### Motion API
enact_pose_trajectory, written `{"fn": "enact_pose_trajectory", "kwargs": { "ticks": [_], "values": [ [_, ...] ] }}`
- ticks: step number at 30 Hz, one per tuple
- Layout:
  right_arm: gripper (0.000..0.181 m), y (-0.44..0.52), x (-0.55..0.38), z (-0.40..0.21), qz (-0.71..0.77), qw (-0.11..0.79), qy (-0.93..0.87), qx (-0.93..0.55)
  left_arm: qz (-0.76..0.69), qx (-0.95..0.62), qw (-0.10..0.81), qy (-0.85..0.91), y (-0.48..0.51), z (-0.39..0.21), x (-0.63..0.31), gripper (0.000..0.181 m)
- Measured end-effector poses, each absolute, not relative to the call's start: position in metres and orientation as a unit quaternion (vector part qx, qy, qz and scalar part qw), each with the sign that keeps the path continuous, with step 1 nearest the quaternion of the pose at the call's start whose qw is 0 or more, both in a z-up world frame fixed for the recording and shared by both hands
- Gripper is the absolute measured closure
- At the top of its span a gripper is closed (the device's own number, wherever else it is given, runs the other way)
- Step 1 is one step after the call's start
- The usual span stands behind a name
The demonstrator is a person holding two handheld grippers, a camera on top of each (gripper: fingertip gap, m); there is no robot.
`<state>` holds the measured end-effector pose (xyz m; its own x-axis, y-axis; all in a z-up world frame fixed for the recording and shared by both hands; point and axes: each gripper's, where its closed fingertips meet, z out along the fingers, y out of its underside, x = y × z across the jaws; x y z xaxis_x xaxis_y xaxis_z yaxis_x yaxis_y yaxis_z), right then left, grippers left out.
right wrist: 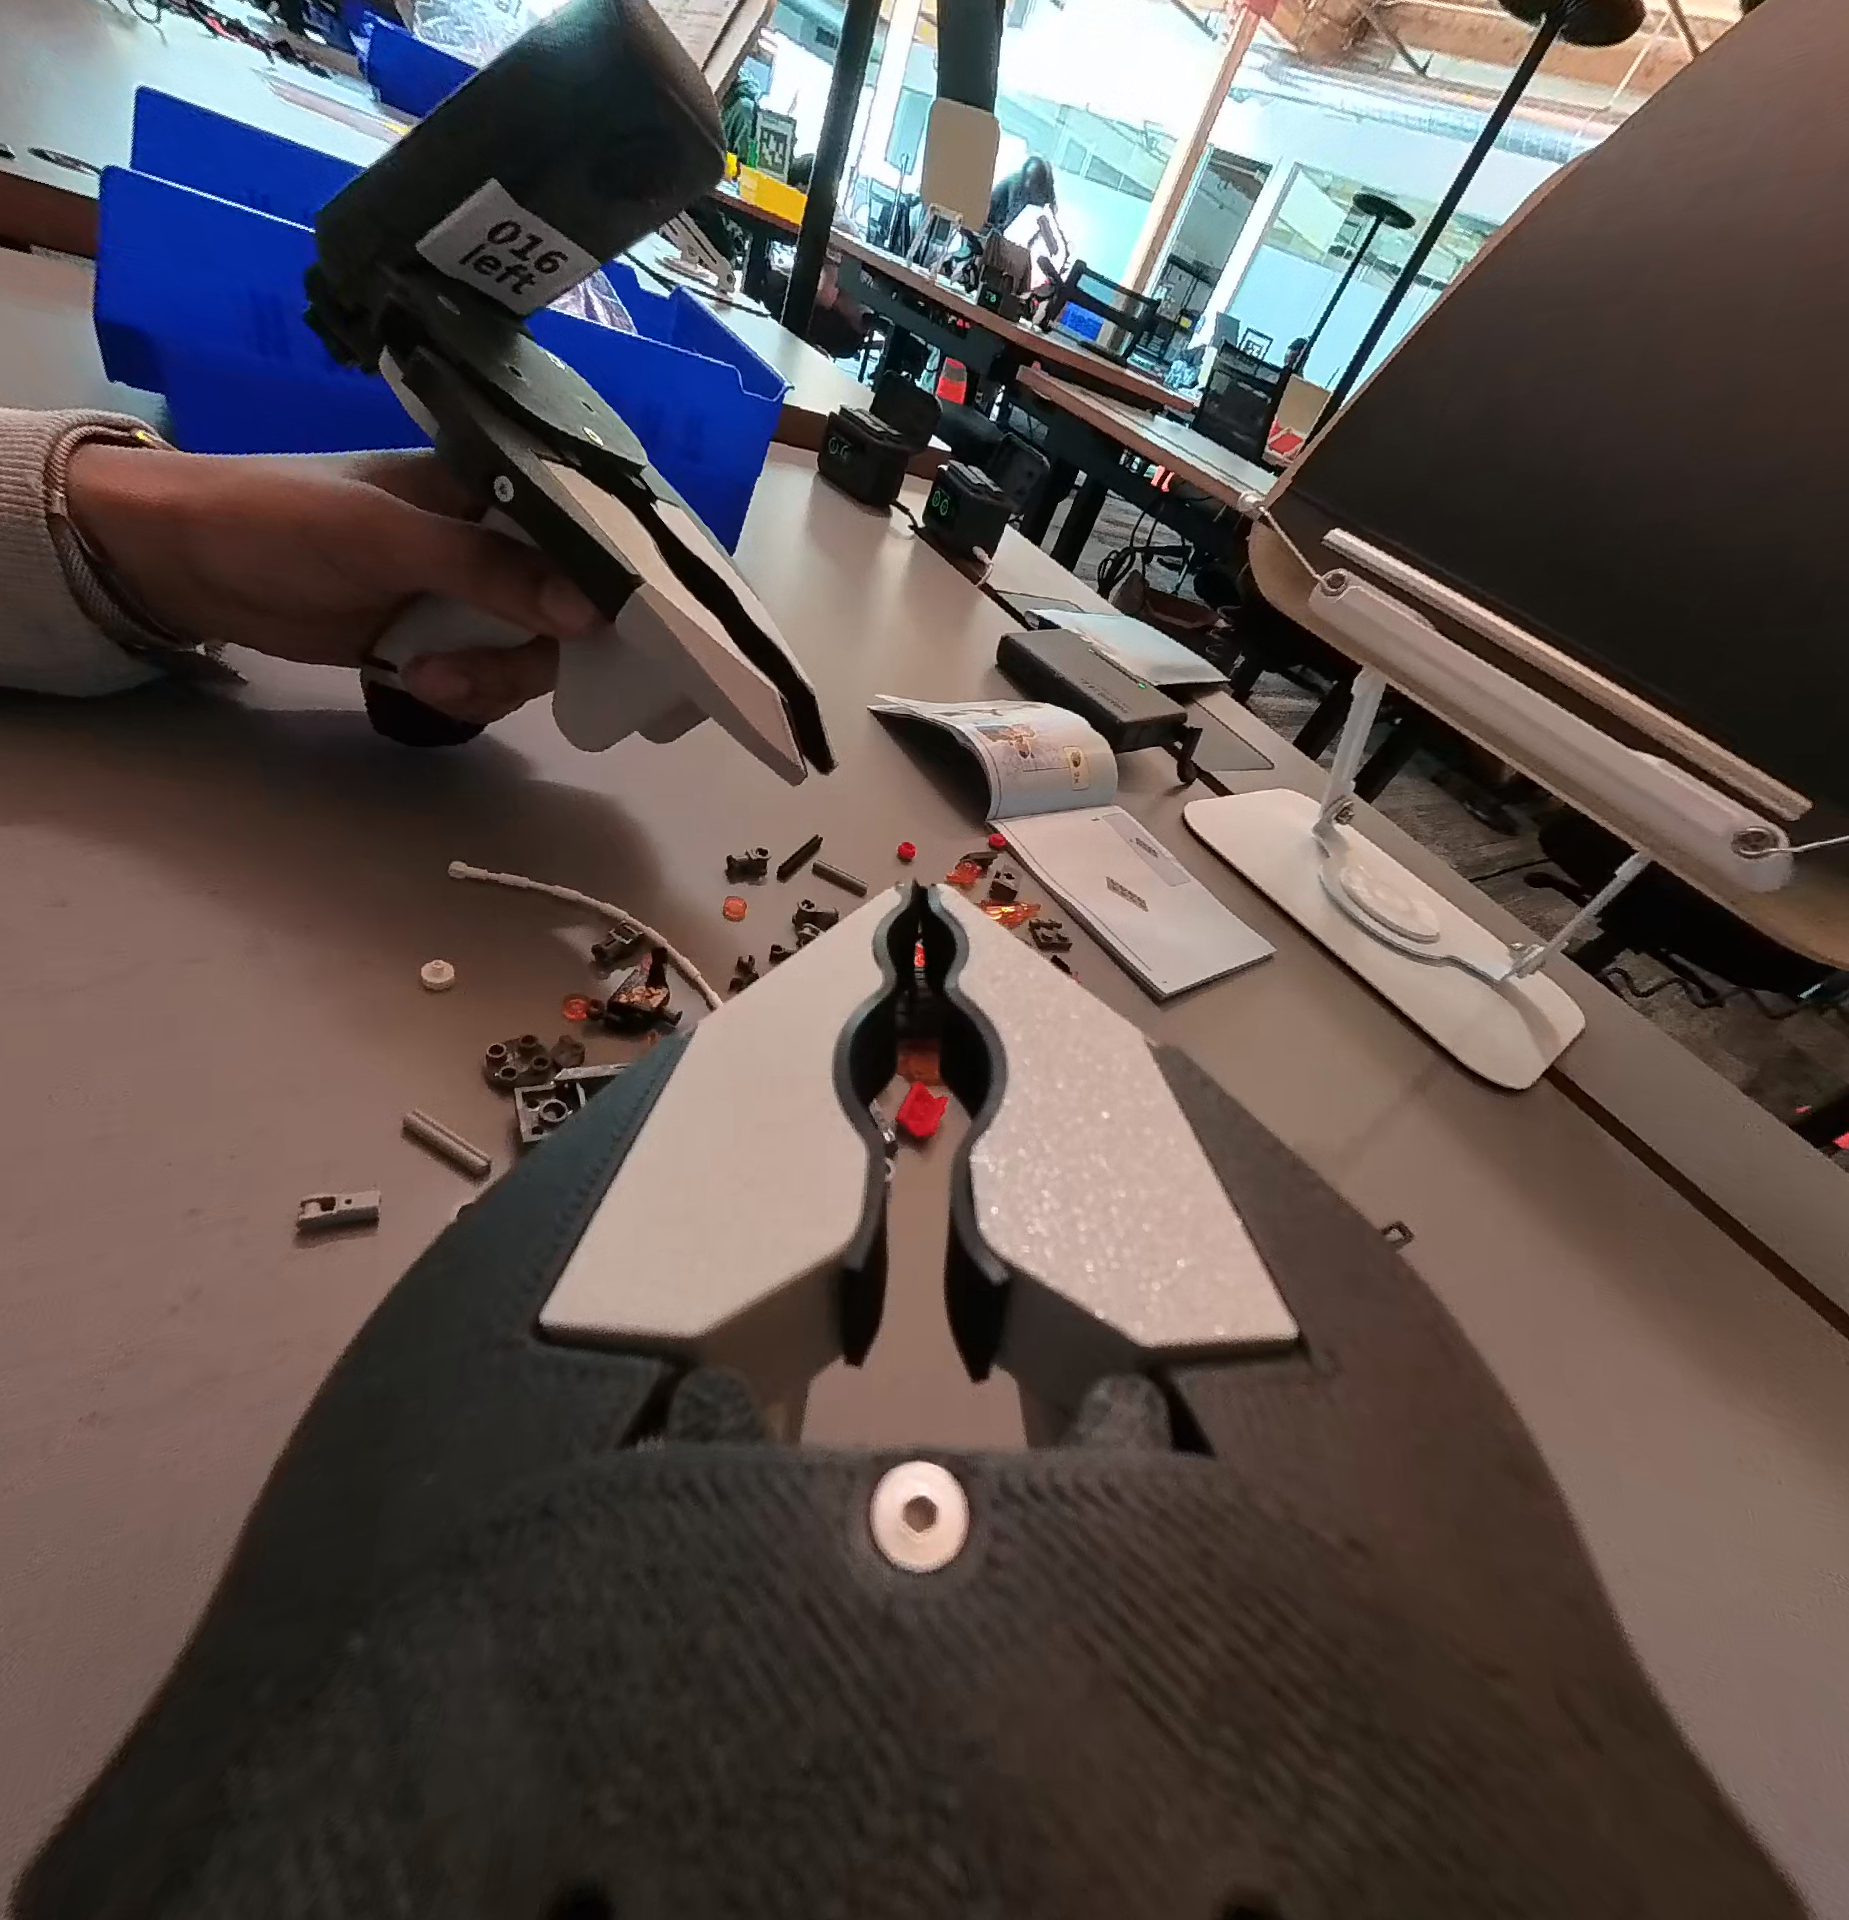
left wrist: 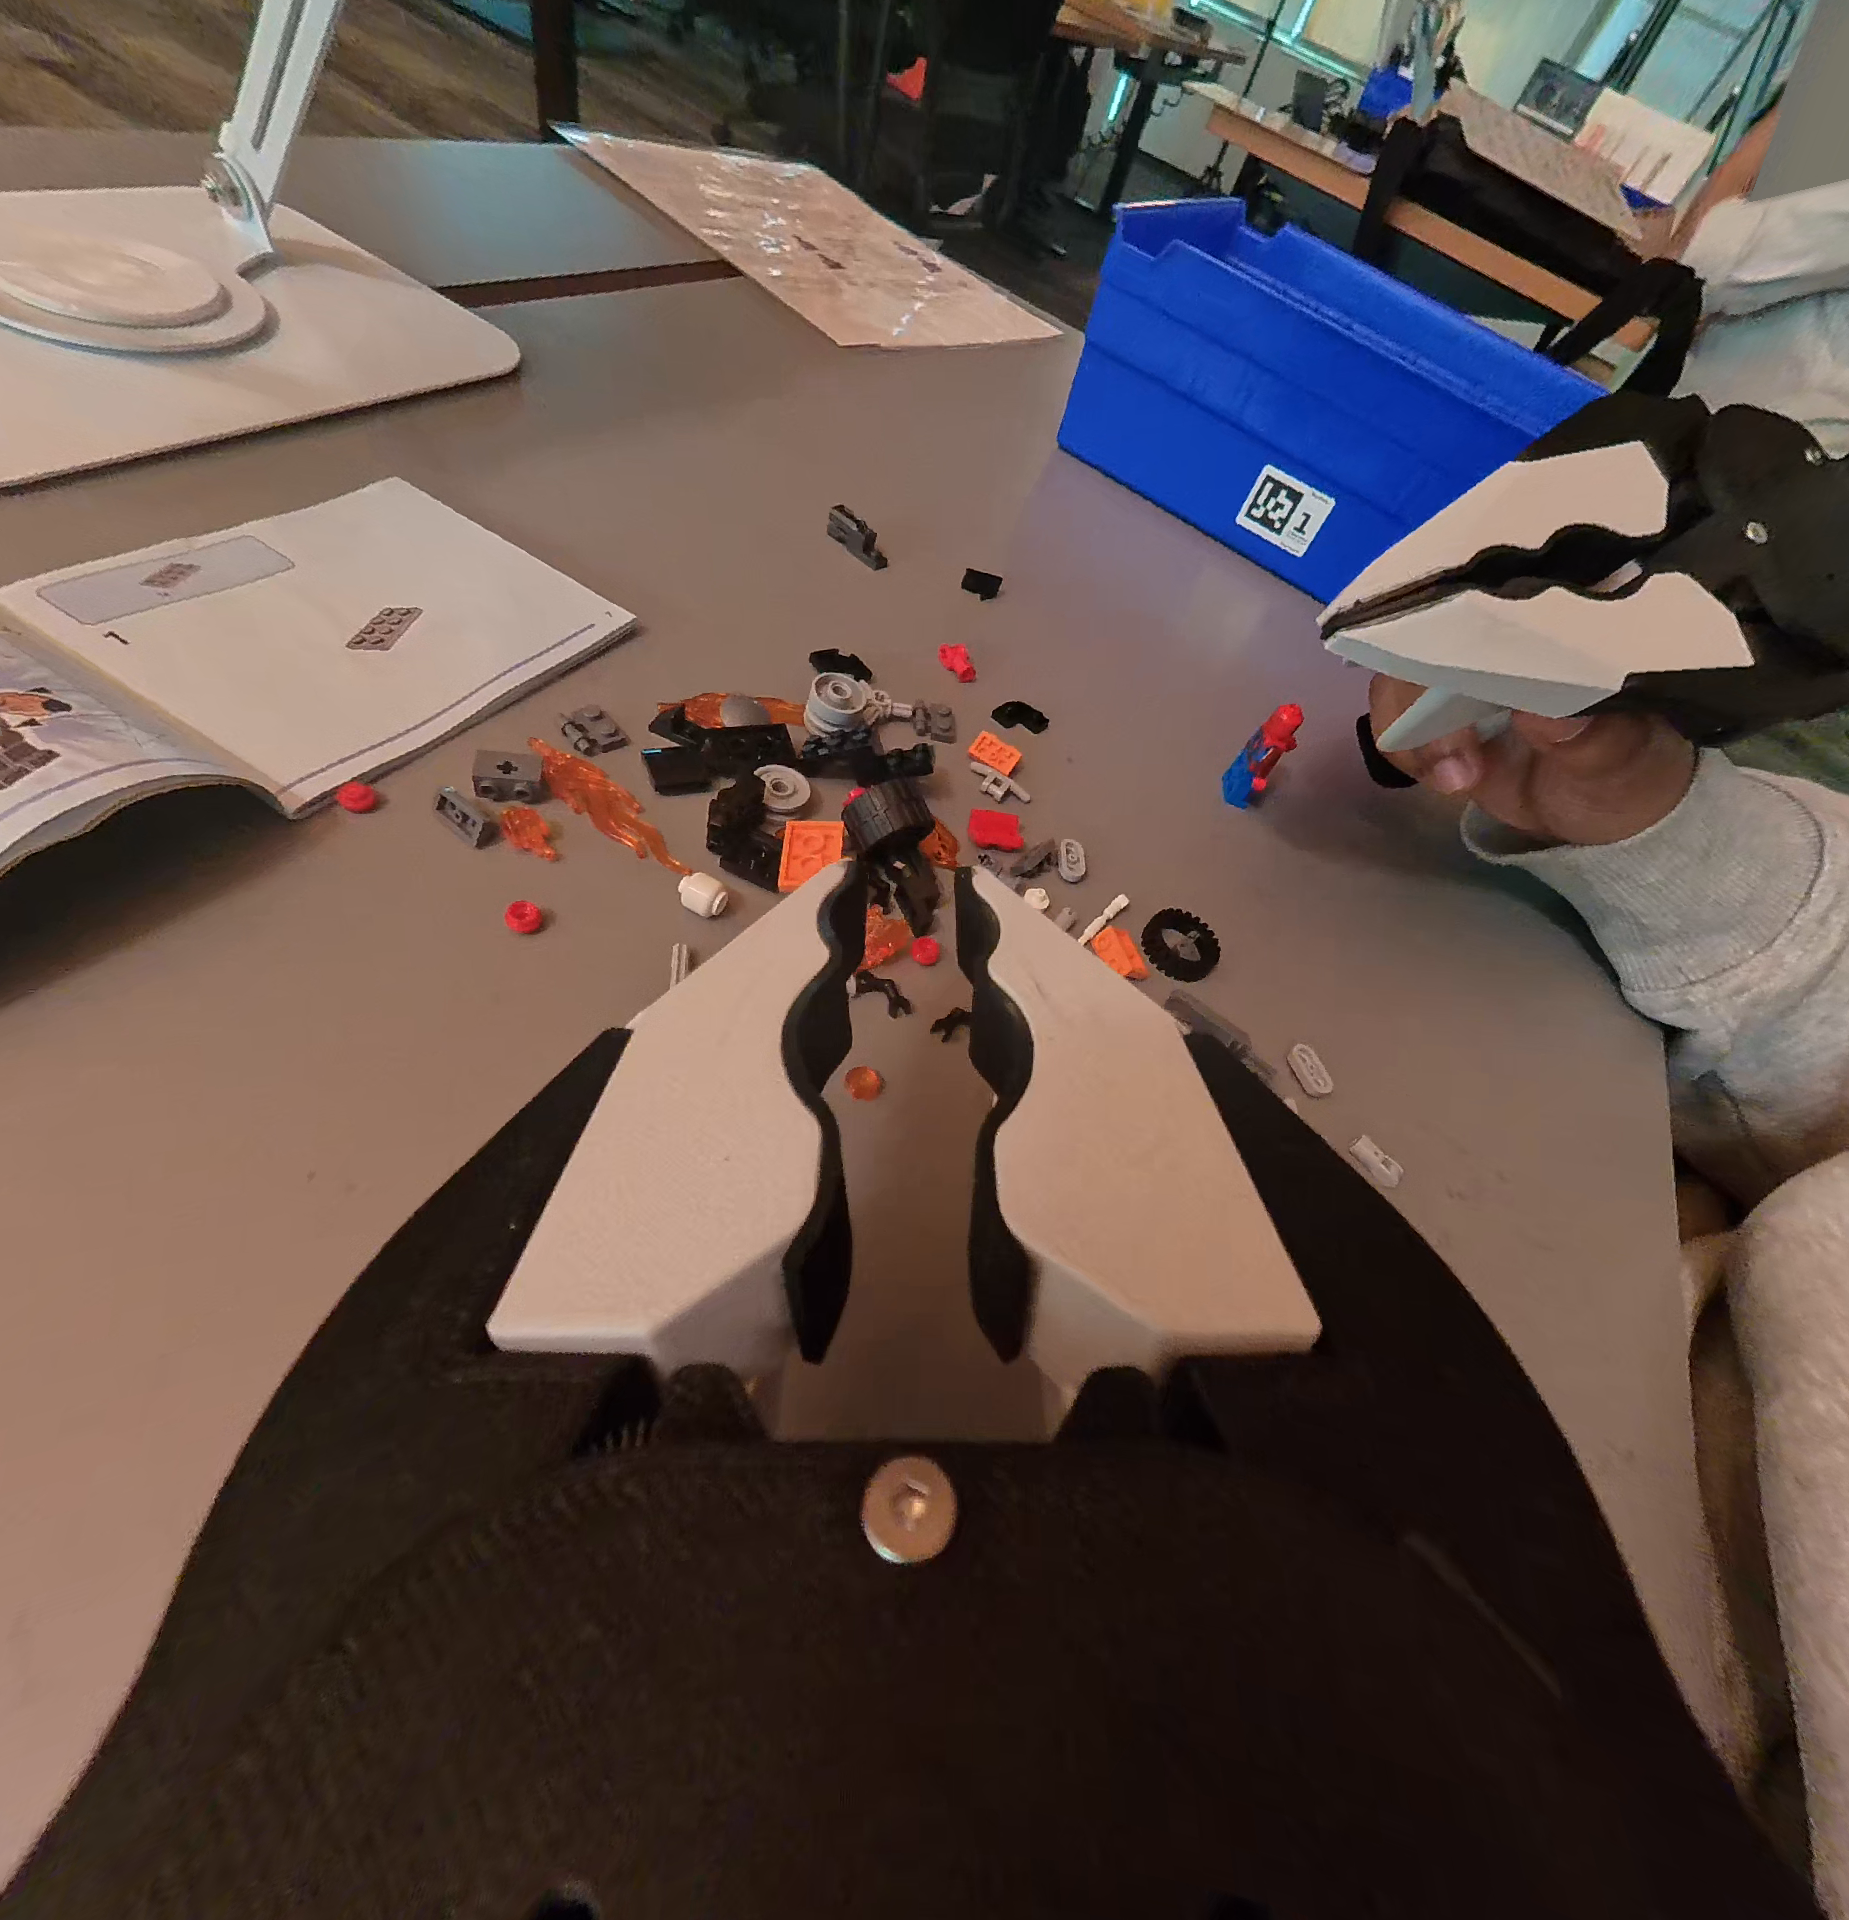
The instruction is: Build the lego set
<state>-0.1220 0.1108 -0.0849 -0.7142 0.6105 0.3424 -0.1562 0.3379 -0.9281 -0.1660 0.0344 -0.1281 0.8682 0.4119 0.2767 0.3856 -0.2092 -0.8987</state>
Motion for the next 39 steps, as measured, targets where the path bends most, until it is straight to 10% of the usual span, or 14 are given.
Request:
{"fn": "enact_pose_trajectory", "kwargs": {
  "ticks": [32, 39],
  "values": [
    [0.181, 0.101, -0.119, -0.104, 0.538, 0.303, -0.772, -0.149, 0.018, -0.796, 0.554, -0.244, 0.039, -0.136, -0.161, 0.165],
    [0.167, 0.066, -0.103, -0.131, 0.543, 0.137, -0.806, -0.19, 0.024, -0.795, 0.556, -0.24, 0.04, -0.135, -0.161, 0.167]
  ]
}}
